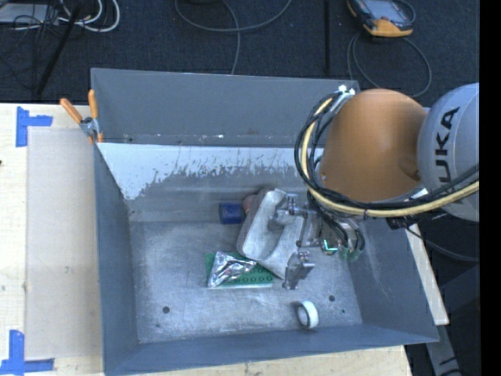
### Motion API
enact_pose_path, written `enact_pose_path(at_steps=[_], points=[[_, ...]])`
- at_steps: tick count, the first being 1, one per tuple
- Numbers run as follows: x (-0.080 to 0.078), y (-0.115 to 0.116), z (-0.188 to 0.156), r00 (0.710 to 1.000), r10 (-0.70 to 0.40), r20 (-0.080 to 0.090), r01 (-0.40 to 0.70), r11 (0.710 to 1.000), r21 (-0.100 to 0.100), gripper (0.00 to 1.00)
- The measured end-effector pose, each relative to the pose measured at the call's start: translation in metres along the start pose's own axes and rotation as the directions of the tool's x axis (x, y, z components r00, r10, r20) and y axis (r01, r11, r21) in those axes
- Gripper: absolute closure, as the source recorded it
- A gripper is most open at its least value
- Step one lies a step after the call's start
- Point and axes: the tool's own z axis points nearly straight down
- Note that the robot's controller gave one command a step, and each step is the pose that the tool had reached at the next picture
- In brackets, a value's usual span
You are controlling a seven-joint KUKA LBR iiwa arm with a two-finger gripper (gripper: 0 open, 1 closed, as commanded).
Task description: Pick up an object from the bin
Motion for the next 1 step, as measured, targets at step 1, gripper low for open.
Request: enact_pose_path(at_steps=[1], points=[[-0.0444,0.0124,0.1498,0.996,0.083,0.019,-0.083,0.997,-0.006,0.00]])
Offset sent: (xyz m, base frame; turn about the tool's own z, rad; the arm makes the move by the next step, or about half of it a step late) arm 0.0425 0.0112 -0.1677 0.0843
